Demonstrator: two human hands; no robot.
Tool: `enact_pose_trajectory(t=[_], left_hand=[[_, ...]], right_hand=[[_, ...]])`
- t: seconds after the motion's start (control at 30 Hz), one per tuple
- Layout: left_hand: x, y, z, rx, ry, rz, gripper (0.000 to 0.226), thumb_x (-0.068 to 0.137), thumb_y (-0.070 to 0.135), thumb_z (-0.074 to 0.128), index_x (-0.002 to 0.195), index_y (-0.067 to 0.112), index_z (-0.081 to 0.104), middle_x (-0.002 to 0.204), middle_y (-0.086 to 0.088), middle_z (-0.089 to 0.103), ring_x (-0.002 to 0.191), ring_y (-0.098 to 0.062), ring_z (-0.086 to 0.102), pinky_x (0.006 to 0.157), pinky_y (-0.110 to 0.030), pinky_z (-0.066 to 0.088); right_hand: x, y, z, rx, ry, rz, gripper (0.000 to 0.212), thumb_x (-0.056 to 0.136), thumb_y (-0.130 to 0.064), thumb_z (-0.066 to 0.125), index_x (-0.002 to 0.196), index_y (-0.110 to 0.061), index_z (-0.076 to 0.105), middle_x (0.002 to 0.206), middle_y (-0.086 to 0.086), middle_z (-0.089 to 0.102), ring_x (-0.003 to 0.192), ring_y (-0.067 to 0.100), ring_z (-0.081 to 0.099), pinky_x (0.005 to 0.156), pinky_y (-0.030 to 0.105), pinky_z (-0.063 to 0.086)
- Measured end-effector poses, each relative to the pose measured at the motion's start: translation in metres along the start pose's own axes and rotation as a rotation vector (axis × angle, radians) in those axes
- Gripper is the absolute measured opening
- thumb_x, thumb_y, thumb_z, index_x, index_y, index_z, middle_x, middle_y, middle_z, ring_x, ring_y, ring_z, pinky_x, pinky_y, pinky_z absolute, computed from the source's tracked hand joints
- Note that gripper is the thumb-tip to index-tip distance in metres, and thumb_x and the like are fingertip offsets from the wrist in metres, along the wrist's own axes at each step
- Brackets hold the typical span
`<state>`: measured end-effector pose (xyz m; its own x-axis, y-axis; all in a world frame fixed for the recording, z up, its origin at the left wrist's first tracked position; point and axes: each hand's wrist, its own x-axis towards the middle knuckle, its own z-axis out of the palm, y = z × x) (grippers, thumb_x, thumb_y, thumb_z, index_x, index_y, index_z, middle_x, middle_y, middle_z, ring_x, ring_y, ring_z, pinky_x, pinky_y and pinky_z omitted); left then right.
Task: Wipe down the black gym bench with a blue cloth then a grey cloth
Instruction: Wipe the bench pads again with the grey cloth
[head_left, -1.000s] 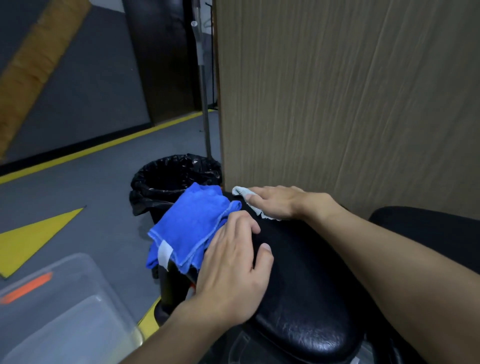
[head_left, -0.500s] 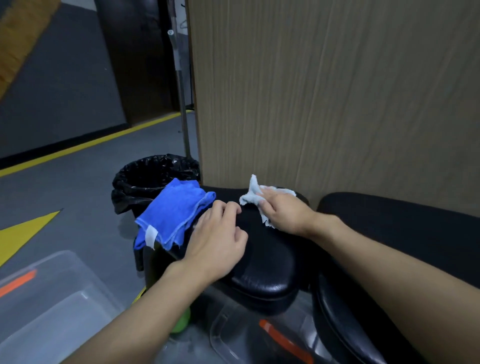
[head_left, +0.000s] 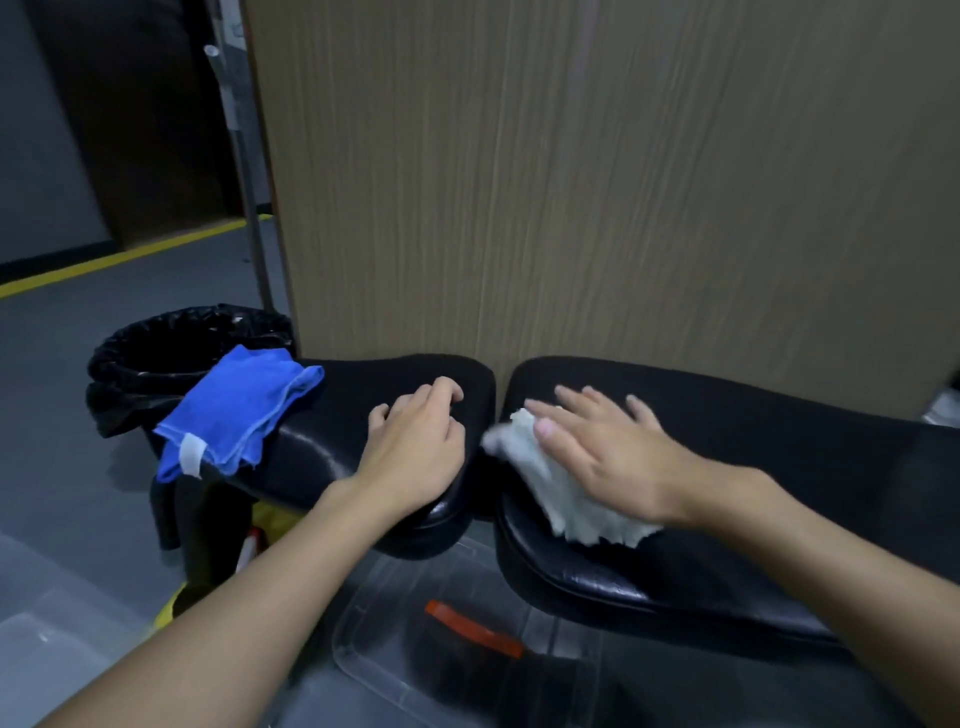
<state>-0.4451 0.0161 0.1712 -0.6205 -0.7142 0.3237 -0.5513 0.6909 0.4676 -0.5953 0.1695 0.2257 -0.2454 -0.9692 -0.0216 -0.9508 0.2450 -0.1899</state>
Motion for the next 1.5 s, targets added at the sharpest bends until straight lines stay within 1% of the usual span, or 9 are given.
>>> enact_pose_trajectory(t=[0.07,0.27,0.63,0.7,0.8,0.9,1.03,1.2,1.5], left_hand=[[0.003,0.002,0.006,0.056,-0.011,0.001,0.031,0.091,0.016,0.038,0.121,0.023,0.046,0.115,0.006,0.054,0.113,-0.021,0.048,0.105,-0.051,0.029],[0.013,0.000,0.015,0.139,-0.009,0.044,0.031,0.091,0.015,0.039,0.120,0.024,0.048,0.116,0.005,0.052,0.114,-0.021,0.047,0.104,-0.047,0.029],[0.013,-0.005,0.030,0.277,0.035,0.105,0.029,0.094,0.028,0.030,0.118,0.028,0.047,0.118,0.010,0.045,0.115,-0.016,0.041,0.105,-0.046,0.029],[0.012,-0.004,0.029,0.295,0.039,0.109,0.032,0.092,0.032,0.026,0.114,0.028,0.048,0.116,0.010,0.044,0.115,-0.016,0.041,0.105,-0.046,0.030],[0.011,-0.004,0.032,0.347,0.027,0.118,0.034,0.090,0.041,0.022,0.111,0.029,0.046,0.114,0.011,0.042,0.115,-0.015,0.039,0.104,-0.046,0.030],[0.009,-0.004,0.031,0.352,0.003,0.127,0.035,0.091,0.046,0.023,0.111,0.029,0.046,0.114,0.011,0.040,0.116,-0.014,0.036,0.106,-0.045,0.028],[0.007,-0.002,0.029,0.326,0.017,0.117,0.033,0.094,0.042,0.027,0.115,0.028,0.048,0.116,0.010,0.041,0.116,-0.014,0.037,0.106,-0.042,0.026],[0.009,0.001,0.024,0.238,0.028,0.091,0.028,0.097,0.030,0.031,0.119,0.026,0.049,0.119,0.009,0.046,0.115,-0.014,0.041,0.105,-0.040,0.026],[0.003,0.010,0.019,0.202,0.013,0.047,0.026,0.097,0.028,0.034,0.112,0.022,0.054,0.114,0.007,0.051,0.112,-0.017,0.047,0.104,-0.040,0.029]], right_hand=[[-0.005,0.001,0.019,-0.054,-0.071,0.001,0.063,0.097,-0.059,0.005,0.155,-0.038,0.015,0.166,-0.003,0.007,0.152,0.016,-0.005,0.121,0.050,-0.005],[0.011,0.005,0.054,-0.122,-0.085,0.003,0.057,0.100,-0.057,0.007,0.155,-0.044,0.002,0.166,-0.007,-0.010,0.151,0.014,-0.015,0.120,0.045,-0.012],[0.145,0.057,0.039,-0.072,-0.104,0.207,0.058,0.098,-0.060,0.009,0.154,-0.044,0.005,0.166,-0.003,-0.007,0.151,0.019,-0.012,0.119,0.052,-0.010],[0.156,0.060,0.031,-0.065,-0.132,0.214,0.061,0.096,-0.063,0.008,0.155,-0.044,0.007,0.166,-0.004,-0.005,0.152,0.021,-0.012,0.118,0.055,-0.009],[0.165,0.067,0.028,-0.090,-0.009,0.174,0.064,0.095,-0.066,0.008,0.154,-0.044,0.010,0.166,-0.003,-0.001,0.152,0.023,-0.011,0.117,0.056,-0.010],[0.167,0.071,0.036,-0.077,-0.077,0.200,0.059,0.097,-0.060,0.007,0.154,-0.045,0.005,0.166,-0.005,-0.008,0.151,0.021,-0.014,0.117,0.056,-0.012],[0.151,0.066,0.041,-0.066,-0.064,0.148,0.058,0.098,-0.052,0.007,0.155,-0.040,0.008,0.166,-0.003,-0.009,0.151,0.021,-0.014,0.117,0.056,-0.011],[0.088,0.037,0.050,-0.088,-0.053,0.063,0.060,0.097,-0.054,0.008,0.155,-0.039,0.007,0.166,-0.002,-0.011,0.151,0.020,-0.016,0.118,0.055,-0.011],[-0.038,0.004,0.060,-0.091,-0.057,-0.098,0.061,0.099,-0.058,0.008,0.155,-0.038,0.000,0.165,-0.004,-0.014,0.150,0.017,-0.019,0.119,0.050,-0.013]])
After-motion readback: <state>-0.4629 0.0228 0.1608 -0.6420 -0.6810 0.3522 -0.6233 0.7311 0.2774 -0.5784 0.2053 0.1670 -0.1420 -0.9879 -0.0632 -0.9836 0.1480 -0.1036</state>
